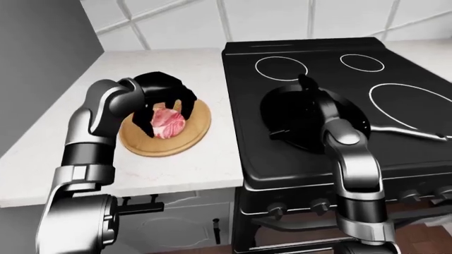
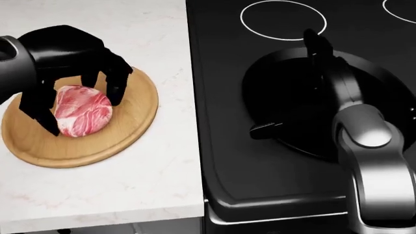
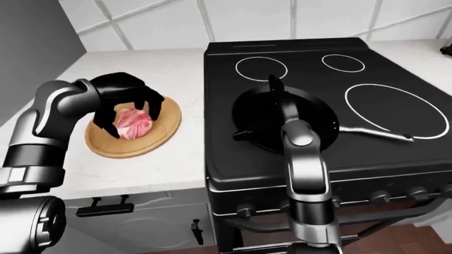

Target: Pick the pork chop from the plate and place it in the pan.

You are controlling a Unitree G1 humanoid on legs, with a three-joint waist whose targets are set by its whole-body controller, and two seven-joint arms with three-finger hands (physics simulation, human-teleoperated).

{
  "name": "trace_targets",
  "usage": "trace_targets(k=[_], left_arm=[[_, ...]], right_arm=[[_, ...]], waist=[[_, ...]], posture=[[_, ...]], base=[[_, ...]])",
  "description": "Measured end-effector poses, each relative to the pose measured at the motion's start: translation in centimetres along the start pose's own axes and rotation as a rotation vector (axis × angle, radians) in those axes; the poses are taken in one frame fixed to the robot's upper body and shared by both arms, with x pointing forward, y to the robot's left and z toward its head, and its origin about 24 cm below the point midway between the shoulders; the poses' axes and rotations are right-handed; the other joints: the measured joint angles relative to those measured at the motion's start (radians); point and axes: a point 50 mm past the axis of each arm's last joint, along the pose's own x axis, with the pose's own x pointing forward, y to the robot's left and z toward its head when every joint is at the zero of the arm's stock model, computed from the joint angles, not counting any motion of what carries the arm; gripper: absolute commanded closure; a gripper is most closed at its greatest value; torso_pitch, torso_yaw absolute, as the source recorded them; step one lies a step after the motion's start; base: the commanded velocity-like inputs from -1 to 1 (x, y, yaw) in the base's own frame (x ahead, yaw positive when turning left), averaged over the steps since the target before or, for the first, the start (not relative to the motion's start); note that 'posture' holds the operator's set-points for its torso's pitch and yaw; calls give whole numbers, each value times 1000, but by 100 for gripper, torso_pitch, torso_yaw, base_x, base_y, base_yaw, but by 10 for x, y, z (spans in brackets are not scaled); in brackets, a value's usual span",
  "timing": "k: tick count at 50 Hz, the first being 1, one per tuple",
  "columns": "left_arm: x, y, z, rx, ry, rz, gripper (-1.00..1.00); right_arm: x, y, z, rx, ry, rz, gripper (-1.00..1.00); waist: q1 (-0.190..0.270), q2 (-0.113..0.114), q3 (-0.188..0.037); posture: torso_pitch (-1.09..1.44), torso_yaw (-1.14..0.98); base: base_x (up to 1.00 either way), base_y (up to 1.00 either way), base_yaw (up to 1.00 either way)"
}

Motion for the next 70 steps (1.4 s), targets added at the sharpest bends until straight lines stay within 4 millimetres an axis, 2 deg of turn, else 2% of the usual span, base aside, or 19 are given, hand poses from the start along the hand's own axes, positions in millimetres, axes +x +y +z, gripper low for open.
trace_targets(k=[7,13,19,23,30,42,48,64,70], left_arm=[[2,-2,-1,-7,-6,0,100],[2,4,-9,-20,19,-6,100],[-5,30,-10,-15,33,33,100],[-8,41,-9,-10,27,63,100],[-14,65,-10,-20,31,81,100],[-27,109,-4,-10,32,167,100],[-26,112,-2,-11,27,171,100],[-25,108,-2,-18,23,160,100],[-25,108,-1,-17,23,154,100]], right_arm=[[1,-1,-8,2,17,-5,-100],[1,0,-7,0,16,-1,-100],[-1,-2,2,-3,-4,-3,-100],[-1,-4,4,-4,-11,-5,-100],[-3,-6,12,-7,-16,-9,-100],[-8,-15,38,-14,-58,-19,-100],[-9,-17,54,-14,-90,-16,-100],[-12,-20,60,-11,-105,-10,-100],[-17,-30,85,-17,-147,-31,-100]], waist=[[-1,0,0],[-1,-4,11],[2,-11,17],[4,-11,13],[7,-14,21],[7,-15,24],[7,-13,26],[6,-14,32],[6,-15,35]], posture=[[0,0],[0,0],[0,0],[0,0],[0,0],[0,0],[0,0],[0,0],[0,0]], base=[[0,0,0],[0,0,0],[0,0,0],[0,0,0],[0,0,0],[0,0,0],[0,0,0],[0,0,0],[0,0,0]])
